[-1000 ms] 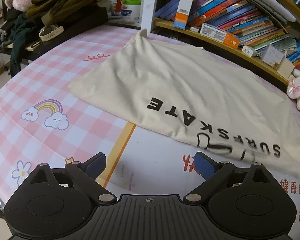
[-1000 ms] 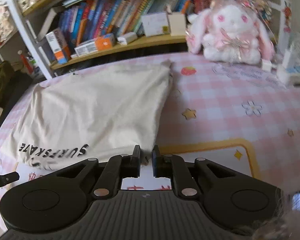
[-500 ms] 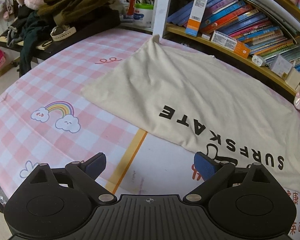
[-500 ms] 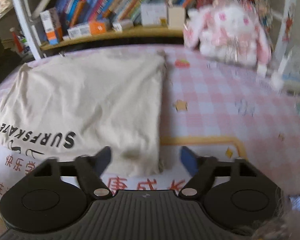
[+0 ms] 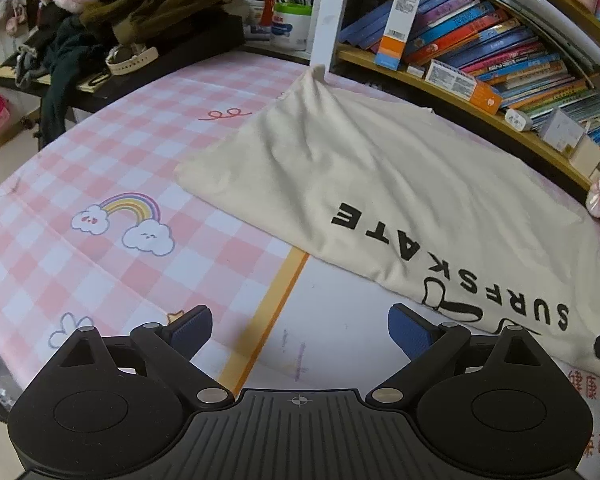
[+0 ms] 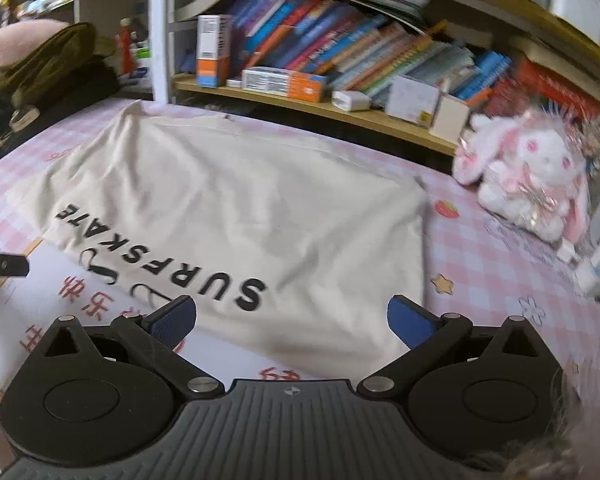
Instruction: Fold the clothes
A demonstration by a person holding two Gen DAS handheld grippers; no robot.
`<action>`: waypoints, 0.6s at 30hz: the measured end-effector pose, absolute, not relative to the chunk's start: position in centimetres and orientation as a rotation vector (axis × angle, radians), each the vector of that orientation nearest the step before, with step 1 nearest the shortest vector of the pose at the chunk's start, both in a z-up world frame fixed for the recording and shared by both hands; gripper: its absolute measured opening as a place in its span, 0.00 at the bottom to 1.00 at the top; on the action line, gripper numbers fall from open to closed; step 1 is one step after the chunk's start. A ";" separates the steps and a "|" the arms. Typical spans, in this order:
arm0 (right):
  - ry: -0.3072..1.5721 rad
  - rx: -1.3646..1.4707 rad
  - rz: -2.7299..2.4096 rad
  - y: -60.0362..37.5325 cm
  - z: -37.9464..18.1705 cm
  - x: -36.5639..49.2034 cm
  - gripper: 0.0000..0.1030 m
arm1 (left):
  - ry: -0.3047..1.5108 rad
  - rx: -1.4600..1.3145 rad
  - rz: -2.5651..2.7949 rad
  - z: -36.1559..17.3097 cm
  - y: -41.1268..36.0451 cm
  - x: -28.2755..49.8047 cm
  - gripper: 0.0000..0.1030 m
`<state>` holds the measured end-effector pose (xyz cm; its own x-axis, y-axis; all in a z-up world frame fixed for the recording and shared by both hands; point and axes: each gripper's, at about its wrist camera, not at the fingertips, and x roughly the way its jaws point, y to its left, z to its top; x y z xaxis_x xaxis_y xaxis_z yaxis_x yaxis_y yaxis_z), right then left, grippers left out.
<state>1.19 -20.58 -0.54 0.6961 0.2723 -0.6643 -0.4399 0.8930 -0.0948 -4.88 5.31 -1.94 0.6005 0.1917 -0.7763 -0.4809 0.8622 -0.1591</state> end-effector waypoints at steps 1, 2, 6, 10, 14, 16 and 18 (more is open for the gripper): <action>0.691 -0.266 0.402 -20.2 -0.5 1.1 1.00 | 0.838 -0.379 0.384 -2.0 5.4 -4.8 0.94; 0.687 -0.276 0.401 -19.9 -0.6 1.0 1.00 | 0.835 -0.388 0.362 -2.0 5.5 -4.7 0.94; 0.693 -0.296 0.388 -18.7 -0.7 0.8 1.00 | 0.827 -0.441 0.283 -2.2 6.1 -4.1 0.92; 0.691 -0.303 0.353 -17.1 -0.5 0.6 1.00 | 0.828 -0.577 0.259 -2.9 9.2 -3.9 0.85; 0.694 -0.288 0.317 -14.7 -0.1 0.4 1.00 | 0.826 -0.728 0.258 -3.8 13.5 -4.1 0.63; 0.696 -0.291 0.304 -13.2 0.1 0.1 1.00 | 0.819 -0.799 0.251 -4.2 15.7 -4.0 0.59; 0.691 -0.299 0.298 -11.6 0.4 -0.3 1.00 | 0.813 -0.872 0.236 -4.7 17.7 -3.8 0.55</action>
<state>-0.29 -11.62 0.42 0.7322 0.1691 -0.6597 -0.3643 0.9157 -0.1697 -3.78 17.74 -4.71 0.6840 -0.1307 -0.7177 -0.4951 0.6394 -0.5883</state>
